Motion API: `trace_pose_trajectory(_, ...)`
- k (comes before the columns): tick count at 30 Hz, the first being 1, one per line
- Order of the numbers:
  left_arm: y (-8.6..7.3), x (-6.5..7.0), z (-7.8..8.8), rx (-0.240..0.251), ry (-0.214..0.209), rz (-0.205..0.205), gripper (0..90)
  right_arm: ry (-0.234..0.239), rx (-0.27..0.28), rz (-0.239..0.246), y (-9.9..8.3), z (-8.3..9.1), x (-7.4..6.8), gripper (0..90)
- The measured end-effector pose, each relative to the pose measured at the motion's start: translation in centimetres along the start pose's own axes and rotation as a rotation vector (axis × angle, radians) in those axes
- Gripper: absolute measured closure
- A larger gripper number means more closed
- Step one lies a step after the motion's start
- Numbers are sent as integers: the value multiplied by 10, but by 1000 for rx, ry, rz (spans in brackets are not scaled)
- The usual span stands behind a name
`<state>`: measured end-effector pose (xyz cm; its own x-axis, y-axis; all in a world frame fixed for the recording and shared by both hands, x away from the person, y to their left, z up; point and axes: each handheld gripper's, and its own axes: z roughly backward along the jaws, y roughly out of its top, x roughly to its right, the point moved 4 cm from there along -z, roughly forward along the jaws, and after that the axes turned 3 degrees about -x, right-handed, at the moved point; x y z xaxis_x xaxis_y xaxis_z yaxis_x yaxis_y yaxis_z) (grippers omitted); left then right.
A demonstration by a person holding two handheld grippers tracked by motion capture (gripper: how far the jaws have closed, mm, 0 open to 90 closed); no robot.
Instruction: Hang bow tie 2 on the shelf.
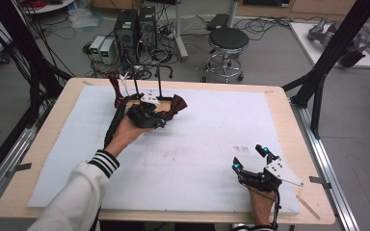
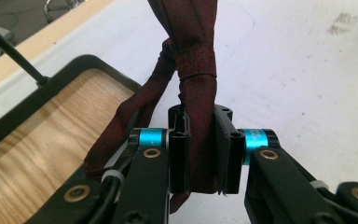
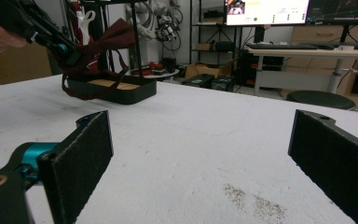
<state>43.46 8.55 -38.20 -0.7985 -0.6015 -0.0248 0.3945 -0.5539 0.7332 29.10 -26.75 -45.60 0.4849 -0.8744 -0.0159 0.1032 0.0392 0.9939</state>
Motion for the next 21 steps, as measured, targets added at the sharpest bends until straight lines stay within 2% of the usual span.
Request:
trace_pose_trajectory(4, 0, -5, 12, 41, 8, 10, 779, 0, -2, -1, 0, 0, 0, 56)
trace_pose_trajectory(15, -1, -17, 37, 106, 28, 32, 778, -1, -1, -1, 0, 0, 0, 56)
trace_pose_trajectory(21, -2, -27, 55, 166, 47, 61, 778, 0, 0, 2, 0, 0, 0, 56)
